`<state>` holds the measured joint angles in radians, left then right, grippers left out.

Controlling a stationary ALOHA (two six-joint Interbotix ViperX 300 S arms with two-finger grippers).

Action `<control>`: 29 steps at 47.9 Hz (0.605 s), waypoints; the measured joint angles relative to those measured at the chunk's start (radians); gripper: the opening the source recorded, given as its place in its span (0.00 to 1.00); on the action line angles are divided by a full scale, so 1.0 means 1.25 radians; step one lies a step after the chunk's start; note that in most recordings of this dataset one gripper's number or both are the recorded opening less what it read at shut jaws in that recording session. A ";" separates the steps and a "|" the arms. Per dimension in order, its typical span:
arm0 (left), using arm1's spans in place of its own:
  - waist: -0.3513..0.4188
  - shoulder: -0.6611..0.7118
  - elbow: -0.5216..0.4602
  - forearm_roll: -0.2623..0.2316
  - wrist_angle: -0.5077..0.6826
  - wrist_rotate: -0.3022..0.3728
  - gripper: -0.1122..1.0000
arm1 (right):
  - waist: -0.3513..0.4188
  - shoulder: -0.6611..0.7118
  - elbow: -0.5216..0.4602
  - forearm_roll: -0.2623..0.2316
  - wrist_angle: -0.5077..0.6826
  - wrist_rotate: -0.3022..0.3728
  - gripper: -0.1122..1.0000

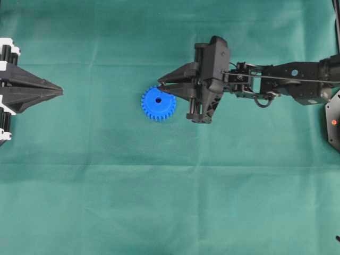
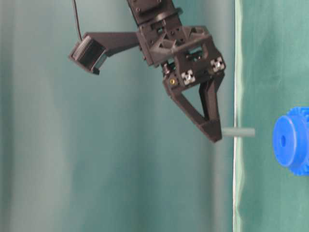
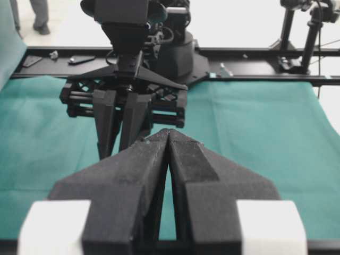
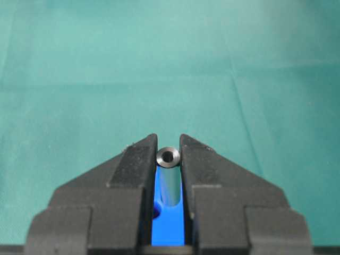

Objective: Insert the shaft placed at a random location into the center hole of the medium gear at another random location.
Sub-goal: 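Carry the shaft left over the blue gear's center hole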

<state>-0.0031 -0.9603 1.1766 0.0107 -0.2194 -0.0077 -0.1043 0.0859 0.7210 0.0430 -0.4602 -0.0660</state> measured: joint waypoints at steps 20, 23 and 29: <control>0.005 0.000 0.000 0.001 0.000 0.000 0.10 | 0.011 0.018 -0.027 0.001 0.001 0.000 0.22; 0.005 -0.001 0.000 0.000 0.000 0.000 0.10 | 0.012 0.018 -0.027 0.001 0.001 0.000 0.22; 0.005 0.000 0.000 0.001 0.000 0.000 0.10 | 0.012 0.023 -0.027 0.001 0.001 0.000 0.22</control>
<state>0.0031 -0.9603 1.1766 0.0123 -0.2194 -0.0077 -0.0890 0.1150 0.6872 0.0445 -0.4587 -0.0660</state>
